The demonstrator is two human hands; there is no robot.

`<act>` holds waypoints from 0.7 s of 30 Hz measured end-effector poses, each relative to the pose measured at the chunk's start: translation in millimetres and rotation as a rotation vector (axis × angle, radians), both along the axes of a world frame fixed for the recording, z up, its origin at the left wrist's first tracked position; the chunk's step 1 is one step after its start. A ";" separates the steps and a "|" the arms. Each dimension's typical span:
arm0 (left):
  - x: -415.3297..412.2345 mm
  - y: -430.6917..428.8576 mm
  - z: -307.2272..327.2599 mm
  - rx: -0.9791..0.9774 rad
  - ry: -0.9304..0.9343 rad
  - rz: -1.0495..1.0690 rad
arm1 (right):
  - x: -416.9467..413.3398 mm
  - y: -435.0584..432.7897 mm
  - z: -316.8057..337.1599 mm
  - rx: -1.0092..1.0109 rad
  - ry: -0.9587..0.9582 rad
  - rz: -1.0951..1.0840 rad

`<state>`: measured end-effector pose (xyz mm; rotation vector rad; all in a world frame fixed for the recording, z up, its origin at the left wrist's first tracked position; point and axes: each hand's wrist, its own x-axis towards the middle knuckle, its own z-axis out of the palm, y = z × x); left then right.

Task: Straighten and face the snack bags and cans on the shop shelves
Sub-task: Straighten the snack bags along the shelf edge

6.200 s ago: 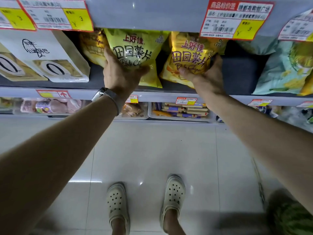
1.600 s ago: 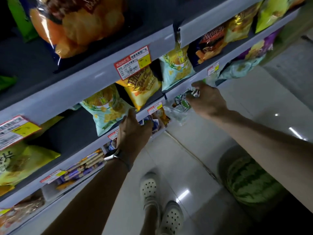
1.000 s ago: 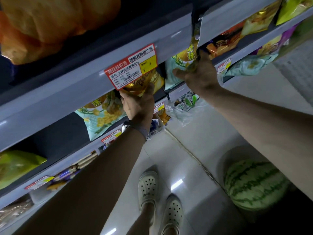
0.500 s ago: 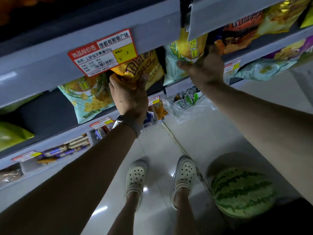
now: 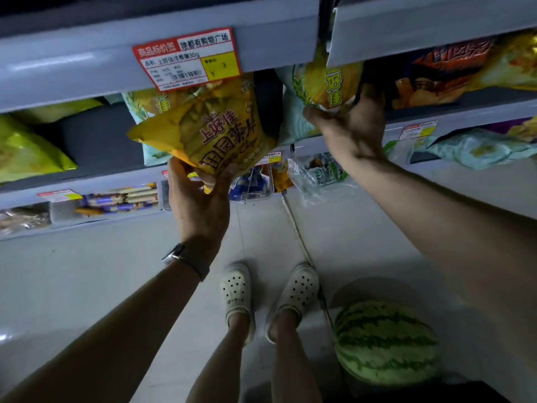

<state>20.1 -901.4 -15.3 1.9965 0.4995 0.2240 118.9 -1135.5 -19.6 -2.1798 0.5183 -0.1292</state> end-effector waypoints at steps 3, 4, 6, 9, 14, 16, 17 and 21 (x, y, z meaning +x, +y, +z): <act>-7.3 6.2 -1.1 -0.039 -0.033 0.053 | -0.9 15.5 -3.2 -0.037 -0.025 0.016; -8.6 11.2 -1.4 -0.051 -0.054 0.070 | -0.7 20.6 -5.5 -0.033 -0.036 0.008; -11.4 24.4 -0.8 -0.051 -0.077 0.107 | -0.2 30.3 -11.1 -0.023 -0.063 -0.030; -21.5 48.2 -3.0 -0.010 -0.071 0.106 | -2.6 51.2 -16.4 -0.035 -0.090 -0.080; -40.3 82.8 -1.1 0.032 -0.034 0.053 | -7.7 97.8 -18.0 -0.070 -0.077 -0.045; -47.4 95.2 -1.1 0.037 -0.007 0.064 | -5.2 112.0 -15.9 -0.106 -0.078 -0.048; -50.4 100.1 -0.7 0.032 0.006 0.070 | -2.9 116.9 -14.9 -0.119 -0.068 -0.048; -57.6 111.8 0.8 0.027 0.044 0.055 | 2.3 126.5 -12.5 -0.139 0.021 -0.025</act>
